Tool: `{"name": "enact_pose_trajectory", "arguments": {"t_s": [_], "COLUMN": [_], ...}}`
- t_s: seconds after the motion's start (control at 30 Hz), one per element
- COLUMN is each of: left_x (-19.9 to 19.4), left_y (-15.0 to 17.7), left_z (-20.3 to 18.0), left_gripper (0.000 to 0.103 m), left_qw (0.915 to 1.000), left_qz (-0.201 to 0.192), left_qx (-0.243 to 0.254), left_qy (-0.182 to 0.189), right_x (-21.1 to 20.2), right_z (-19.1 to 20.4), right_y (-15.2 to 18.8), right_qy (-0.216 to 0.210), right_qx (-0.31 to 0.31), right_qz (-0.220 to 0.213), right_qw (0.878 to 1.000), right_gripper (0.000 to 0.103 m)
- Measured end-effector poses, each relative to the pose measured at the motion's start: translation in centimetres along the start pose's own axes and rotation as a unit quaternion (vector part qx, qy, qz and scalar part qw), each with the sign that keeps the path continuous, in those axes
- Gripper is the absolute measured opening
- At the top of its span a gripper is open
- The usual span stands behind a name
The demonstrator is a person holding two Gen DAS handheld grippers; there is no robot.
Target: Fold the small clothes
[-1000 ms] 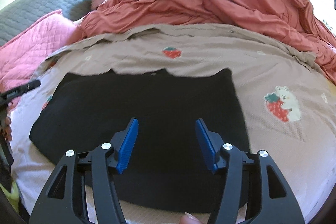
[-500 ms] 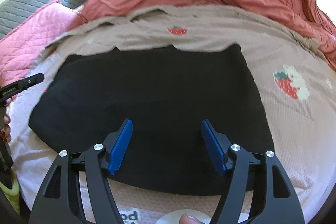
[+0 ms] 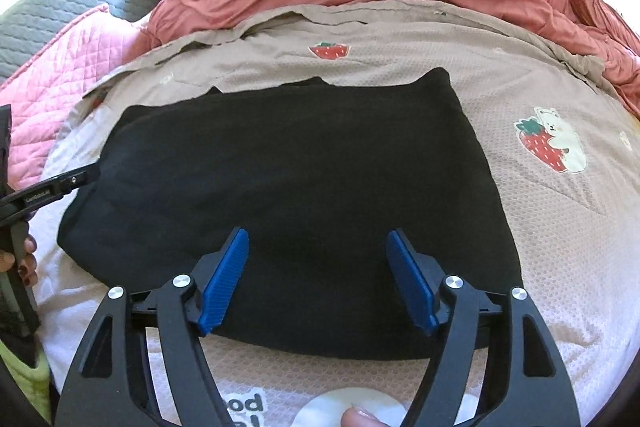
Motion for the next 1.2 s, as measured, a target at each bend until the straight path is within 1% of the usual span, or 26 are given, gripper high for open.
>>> {"name": "enact_pose_trajectory", "arguments": {"t_s": [0.07,0.2,0.27,0.43,0.63,0.67,0.7,0.8,0.87,1.0,1.07,1.13,1.2], "left_x": [-0.3,-1.0,-1.3,-1.8,-2.2,-2.2,-2.3,-2.3,-2.4,-2.7,-3.0,-3.3,-3.5], "left_y": [-0.1,-0.4,-0.5,-0.9,-1.2,-1.2,-1.2,-1.3,-1.3,-1.5,-1.7,-1.8,-1.8], "left_z": [-0.1,-0.3,-0.3,-0.1,0.8,1.1,1.2,1.7,2.0,2.9,3.7,4.6,5.8], "left_gripper": [0.051,0.051,0.055,0.058,0.063,0.064,0.064,0.065,0.071,0.076,0.083,0.087,0.087], "left_qw": [1.0,0.9999,0.9999,0.9997,0.9995,0.9995,0.9995,0.9993,0.9992,0.9989,0.9983,0.9975,0.9963], "left_qz": [-0.003,-0.01,-0.014,-0.023,-0.028,-0.027,-0.027,-0.027,-0.027,-0.031,-0.034,-0.037,-0.038], "left_qx": [0.0,0.002,0.003,0.0,-0.01,-0.014,-0.016,-0.024,-0.028,-0.034,-0.046,-0.061,-0.076], "left_qy": [0.001,0.002,0.003,0.002,-0.006,-0.005,-0.005,-0.006,-0.005,-0.012,-0.01,-0.007,-0.011], "right_x": [-0.5,-1.7,-2.0,-2.9,-3.1,-3.1,-3.1,-3.2,-3.0,-2.9,-2.8,-2.7,-2.6], "right_z": [0.2,1.4,2.0,4.6,8.2,8.7,9.2,10.7,11.5,12.9,13.5,14.1,14.7], "right_y": [-0.1,-0.5,-0.8,-1.4,-1.5,-1.4,-1.4,-1.2,-0.9,-0.4,-0.1,0.3,0.8], "right_qy": [-0.006,-0.017,-0.022,-0.041,-0.063,-0.066,-0.068,-0.074,-0.078,-0.086,-0.092,-0.097,-0.101], "right_qx": [0.0,-0.009,-0.014,-0.035,-0.067,-0.072,-0.076,-0.091,-0.101,-0.111,-0.115,-0.12,-0.126], "right_qz": [-0.004,-0.016,-0.02,-0.033,-0.036,-0.037,-0.036,-0.039,-0.036,-0.031,-0.027,-0.022,-0.018], "right_qw": [1.0,1.0,0.999,0.998,0.995,0.995,0.994,0.992,0.991,0.99,0.989,0.988,0.987], "right_gripper": [0.077,0.08,0.083,0.084,0.084,0.091,0.094,0.094,0.094,0.094,0.094,0.094,0.094]}}
Point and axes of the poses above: each gripper's, at about its wrist camera, not at the fingertips, and x roughly the way its jaws point, z to its left, y to its underside, the point moved 9 cm from there along x, roughly the way its jaws point, and after that the axes turned 2 degrees about x, right-handed, at the moved point
